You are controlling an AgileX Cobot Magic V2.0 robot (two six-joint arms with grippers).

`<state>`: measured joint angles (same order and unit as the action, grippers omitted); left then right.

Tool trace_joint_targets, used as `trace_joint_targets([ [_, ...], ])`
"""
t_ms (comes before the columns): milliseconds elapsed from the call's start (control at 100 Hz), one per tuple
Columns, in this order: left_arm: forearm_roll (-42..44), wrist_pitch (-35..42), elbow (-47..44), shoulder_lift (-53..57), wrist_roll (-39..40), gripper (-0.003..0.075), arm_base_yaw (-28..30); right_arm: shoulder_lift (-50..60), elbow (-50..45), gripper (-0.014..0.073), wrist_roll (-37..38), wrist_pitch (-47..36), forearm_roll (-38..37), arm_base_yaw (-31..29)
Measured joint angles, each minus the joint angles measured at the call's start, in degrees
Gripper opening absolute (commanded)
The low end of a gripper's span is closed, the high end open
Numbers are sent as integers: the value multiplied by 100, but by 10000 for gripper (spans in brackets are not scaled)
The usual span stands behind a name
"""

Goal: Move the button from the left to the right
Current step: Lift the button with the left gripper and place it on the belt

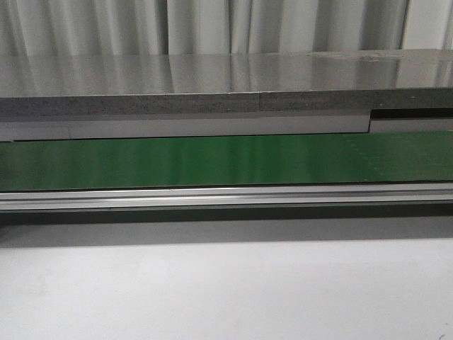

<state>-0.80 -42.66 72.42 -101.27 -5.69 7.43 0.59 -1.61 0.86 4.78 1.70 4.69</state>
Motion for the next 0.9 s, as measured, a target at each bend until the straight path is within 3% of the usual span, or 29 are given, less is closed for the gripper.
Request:
trace_joint_targets([
  [90,0,-2,0,0,0,165,0,0,0,-68,0,0,0,0],
  [240,0,-12,0,0,-31,473,0,0,0,-68,0,0,0,0],
  [330,0,-12,0,0,-31,576,0,0,0,-68,0,0,0,0],
  [900,-499,-158,260,580,-415,588,-326,0,0,-68,0,0,0,0],
])
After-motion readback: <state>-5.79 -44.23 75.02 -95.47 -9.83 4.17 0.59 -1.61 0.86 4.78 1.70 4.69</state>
